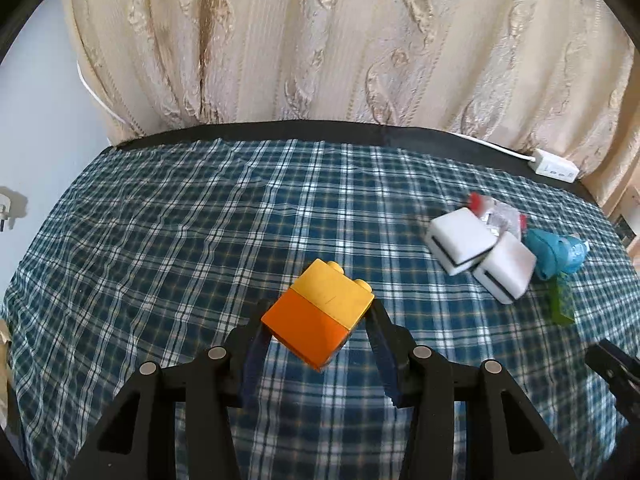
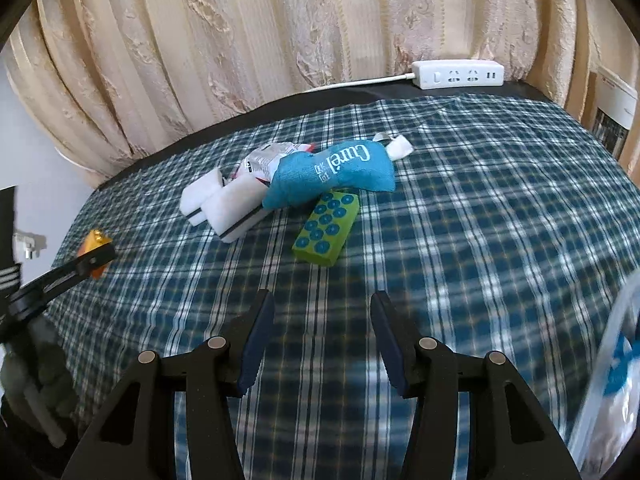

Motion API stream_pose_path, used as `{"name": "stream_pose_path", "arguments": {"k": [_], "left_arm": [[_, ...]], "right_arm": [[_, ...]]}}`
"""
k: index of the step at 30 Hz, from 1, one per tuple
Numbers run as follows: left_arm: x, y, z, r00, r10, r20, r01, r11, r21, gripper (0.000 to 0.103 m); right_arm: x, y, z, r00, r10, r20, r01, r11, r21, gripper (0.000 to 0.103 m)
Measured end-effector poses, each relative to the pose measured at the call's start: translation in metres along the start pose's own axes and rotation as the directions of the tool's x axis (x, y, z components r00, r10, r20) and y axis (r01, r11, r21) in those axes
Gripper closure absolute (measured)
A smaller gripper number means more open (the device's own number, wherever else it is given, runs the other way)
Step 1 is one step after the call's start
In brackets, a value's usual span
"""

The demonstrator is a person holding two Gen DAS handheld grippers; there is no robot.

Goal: Organize objects
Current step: 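Grasp the orange-and-yellow toy block with the left gripper, then grasp the green block with blue dots with the right gripper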

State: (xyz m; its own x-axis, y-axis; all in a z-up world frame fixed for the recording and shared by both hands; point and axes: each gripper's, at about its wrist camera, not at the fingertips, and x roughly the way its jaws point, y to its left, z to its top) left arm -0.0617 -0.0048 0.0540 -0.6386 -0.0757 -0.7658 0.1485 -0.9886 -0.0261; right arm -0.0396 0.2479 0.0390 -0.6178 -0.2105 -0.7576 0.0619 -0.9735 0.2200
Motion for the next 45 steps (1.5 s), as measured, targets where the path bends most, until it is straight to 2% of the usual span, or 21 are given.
{"name": "stream_pose_path", "arguments": {"k": [11,17,27,30,38,45], "left_arm": [[-0.004,-0.014,-0.007,1.0,-0.027,-0.004,0.028,0.999,0.042,0.053],[-0.002,-0.016,-0.008,1.0,-0.028,-0.013,0.029,0.999,0.044,0.053],[-0.001,-0.023,-0.012,0.999,-0.037,-0.024,0.039,0.997,0.067,0.053],[-0.001,-0.023,-0.012,0.999,-0.041,-0.024,0.042,0.997,0.068,0.053],[0.0,-0.025,-0.013,0.999,-0.037,-0.028,0.039,0.997,0.071,0.053],[0.0,-0.031,-0.016,0.999,-0.041,-0.032,0.044,0.995,0.09,0.053]], "right_arm": [[0.048,-0.002,0.033,0.998,-0.053,-0.02,0.053,0.999,0.002,0.051],[0.058,0.001,0.043,0.998,-0.069,-0.007,0.069,0.998,-0.008,0.051],[0.065,0.015,0.042,0.991,-0.134,0.017,0.135,0.987,-0.086,0.052],[0.064,0.016,0.041,0.989,-0.147,0.019,0.148,0.984,-0.094,0.061],[0.054,0.007,0.034,0.993,-0.115,0.011,0.115,0.992,-0.058,0.072],[0.04,0.002,0.02,0.997,-0.08,-0.004,0.08,0.996,-0.028,0.073]]}}
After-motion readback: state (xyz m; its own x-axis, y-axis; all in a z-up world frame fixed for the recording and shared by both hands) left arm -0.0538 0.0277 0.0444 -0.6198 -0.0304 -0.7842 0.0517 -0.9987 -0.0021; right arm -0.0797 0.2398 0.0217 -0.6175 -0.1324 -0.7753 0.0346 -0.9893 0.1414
